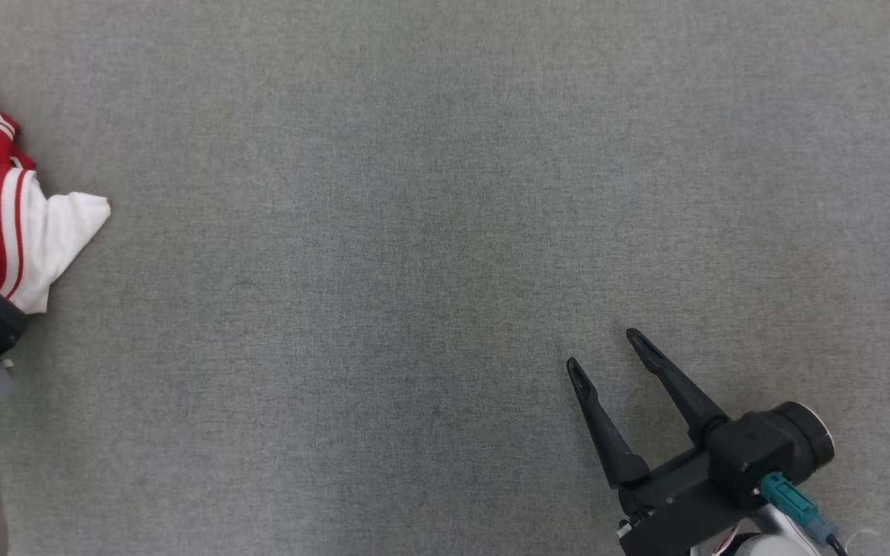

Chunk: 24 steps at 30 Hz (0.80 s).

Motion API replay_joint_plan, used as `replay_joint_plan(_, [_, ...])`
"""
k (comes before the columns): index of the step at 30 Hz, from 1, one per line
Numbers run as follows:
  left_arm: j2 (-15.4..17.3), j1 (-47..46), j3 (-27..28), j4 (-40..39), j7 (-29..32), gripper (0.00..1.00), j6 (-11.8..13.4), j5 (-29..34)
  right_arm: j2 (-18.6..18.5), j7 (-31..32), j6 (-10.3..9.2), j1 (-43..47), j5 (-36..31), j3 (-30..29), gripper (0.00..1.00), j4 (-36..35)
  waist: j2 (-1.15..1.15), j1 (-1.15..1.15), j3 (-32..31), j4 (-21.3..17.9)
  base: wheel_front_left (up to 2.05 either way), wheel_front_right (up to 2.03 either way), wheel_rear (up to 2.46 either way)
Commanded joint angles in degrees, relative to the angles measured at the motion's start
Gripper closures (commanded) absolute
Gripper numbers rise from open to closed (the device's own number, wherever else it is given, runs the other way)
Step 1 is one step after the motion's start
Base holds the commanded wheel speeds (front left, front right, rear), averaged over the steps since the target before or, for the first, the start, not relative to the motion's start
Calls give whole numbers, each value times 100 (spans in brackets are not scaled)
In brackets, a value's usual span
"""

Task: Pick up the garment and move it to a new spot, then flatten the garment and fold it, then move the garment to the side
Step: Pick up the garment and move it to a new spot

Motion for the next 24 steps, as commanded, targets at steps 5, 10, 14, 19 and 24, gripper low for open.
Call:
replay_joint_plan(5, [189,27,-83,-584,-71,100,-208,45,172,-214,-16,-113,113,3,0,252,0,0,-392,9,0,0,0])
replay_joint_plan(10, [479,77,-211,-1363,92,100,-515,65,368,-493,-16,-181,252,112,0,704,0,0,-928,-111,0,0,0])
replay_joint_plan(14, [625,15,-387,-2012,259,100,-727,-37,509,-732,-16,-244,348,230,0,1092,0,0,-1403,-229,0,0,0])
replay_joint_plan(19, [603,-145,-857,-2831,583,100,-827,-192,655,-947,-16,-235,527,334,0,1537,0,0,-2004,-410,0,0,0])
replay_joint_plan(24, [333,-170,-1416,-3588,940,100,-869,-394,710,-1070,-16,-121,632,332,0,1789,0,0,-2409,-643,0,0,0])
